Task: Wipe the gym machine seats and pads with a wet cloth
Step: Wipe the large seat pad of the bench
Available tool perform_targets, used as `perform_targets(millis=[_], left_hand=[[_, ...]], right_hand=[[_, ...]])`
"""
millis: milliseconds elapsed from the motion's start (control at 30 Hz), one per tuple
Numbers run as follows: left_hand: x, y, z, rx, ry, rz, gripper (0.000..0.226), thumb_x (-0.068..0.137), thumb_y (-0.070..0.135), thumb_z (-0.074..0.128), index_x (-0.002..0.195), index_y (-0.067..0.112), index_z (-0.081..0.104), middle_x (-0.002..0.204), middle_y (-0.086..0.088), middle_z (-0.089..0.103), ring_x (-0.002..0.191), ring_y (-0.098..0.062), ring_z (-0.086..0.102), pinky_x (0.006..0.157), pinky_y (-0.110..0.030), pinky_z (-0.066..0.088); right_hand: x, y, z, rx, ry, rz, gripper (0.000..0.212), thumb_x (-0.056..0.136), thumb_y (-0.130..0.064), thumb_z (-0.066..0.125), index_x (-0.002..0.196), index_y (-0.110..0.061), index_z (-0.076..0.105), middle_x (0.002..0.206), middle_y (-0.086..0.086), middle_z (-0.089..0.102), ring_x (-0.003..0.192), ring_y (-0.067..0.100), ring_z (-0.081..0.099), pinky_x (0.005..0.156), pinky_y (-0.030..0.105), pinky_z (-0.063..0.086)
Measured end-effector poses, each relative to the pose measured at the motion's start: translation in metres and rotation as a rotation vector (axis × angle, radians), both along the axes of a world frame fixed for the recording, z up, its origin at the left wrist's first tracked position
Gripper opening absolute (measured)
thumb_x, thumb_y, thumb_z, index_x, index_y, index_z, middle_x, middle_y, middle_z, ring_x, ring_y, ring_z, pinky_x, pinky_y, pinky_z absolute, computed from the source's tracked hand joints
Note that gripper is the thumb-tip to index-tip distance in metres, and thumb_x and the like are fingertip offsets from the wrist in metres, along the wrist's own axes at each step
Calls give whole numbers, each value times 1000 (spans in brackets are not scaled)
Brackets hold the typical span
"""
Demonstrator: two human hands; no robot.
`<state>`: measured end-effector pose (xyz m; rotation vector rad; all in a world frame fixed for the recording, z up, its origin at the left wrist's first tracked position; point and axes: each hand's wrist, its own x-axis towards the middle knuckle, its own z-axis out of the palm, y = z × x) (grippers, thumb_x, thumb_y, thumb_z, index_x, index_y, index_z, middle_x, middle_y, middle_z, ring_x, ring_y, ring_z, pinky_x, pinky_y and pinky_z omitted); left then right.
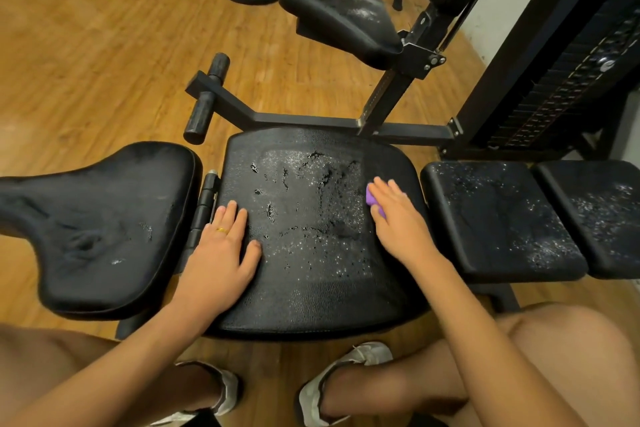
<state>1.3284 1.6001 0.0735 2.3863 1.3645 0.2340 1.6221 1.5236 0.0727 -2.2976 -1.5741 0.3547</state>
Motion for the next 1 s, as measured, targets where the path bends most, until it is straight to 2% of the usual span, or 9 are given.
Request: perform_targets(millis=[100, 200, 267, 333, 433, 567, 733, 833, 1000], left_hand=[[-1, 0, 0, 6, -1, 5, 77, 91, 52, 25, 156, 11, 26, 166, -6, 12, 153, -20, 7, 119, -31, 5], [-2, -2, -1, 0, -9, 1, 84, 88, 59, 17, 156, 12, 26, 166, -5, 11, 153, -19, 6, 120, -32, 6], [-3, 0, -2, 2, -20, 1, 85, 87, 60, 15, 156, 12, 26, 166, -4, 11, 153, -18, 5, 121, -33, 7], [-3, 0, -3, 4, -27, 14, 79, 91, 56, 22, 156, 12, 27, 166, -4, 12, 153, -18, 6, 121, -36, 12], [-3, -1, -4, 2, -24, 16, 82, 88, 58, 20, 155, 12, 28, 165, -4, 12, 153, -19, 7, 120, -36, 13], [-1, 1, -5, -5, -18, 5, 86, 86, 61, 14, 156, 13, 26, 166, -3, 10, 153, -17, 4, 120, -33, 9], [-1, 1, -4, -7, -29, 16, 78, 90, 55, 22, 157, 15, 25, 166, 1, 8, 152, -12, 2, 121, -37, 15], [-1, 1, -5, -18, -47, 19, 78, 90, 57, 23, 157, 16, 26, 166, 2, 8, 150, -8, 0, 122, -36, 14], [-2, 2, -4, -12, -46, 19, 81, 89, 59, 20, 156, 15, 26, 166, 1, 9, 152, -12, 3, 122, -35, 12]], right_hand=[[-6, 2, 6, 11, -12, -7, 38, 100, -5, 40, 138, -3, 47, 157, 5, 34, 145, 25, 23, 116, 31, 17], [-25, -44, 3, 18, 11, 57, 47, 100, -8, 43, 147, -11, 42, 158, -1, 32, 149, 20, 21, 119, 27, 12], [-40, -88, -1, 49, 27, 111, 48, 98, -12, 45, 145, -15, 46, 154, -4, 38, 147, 18, 27, 119, 23, 12], [-50, -121, -5, 53, 48, 155, 47, 96, -19, 44, 142, -16, 51, 151, -6, 42, 144, 14, 30, 119, 22, 14], [-46, -129, -9, 55, 81, 174, 47, 96, -27, 40, 142, -21, 51, 151, -13, 40, 145, 5, 26, 118, 19, 15], [-26, -85, -10, 69, 47, 115, 48, 98, -19, 43, 146, -19, 44, 153, -15, 29, 147, 7, 19, 118, 16, 6], [17, 19, -7, 18, -12, 30, 50, 104, -15, 39, 153, -17, 31, 162, -4, 20, 151, 16, 9, 118, 26, 3], [38, 78, 0, 2, -40, 10, 50, 104, -12, 36, 154, -12, 29, 163, 3, 20, 151, 25, 10, 120, 37, 10], [42, 120, 19, 6, -51, -11, 37, 102, -9, 38, 137, -4, 47, 143, 12, 45, 135, 35, 36, 108, 43, 31]])
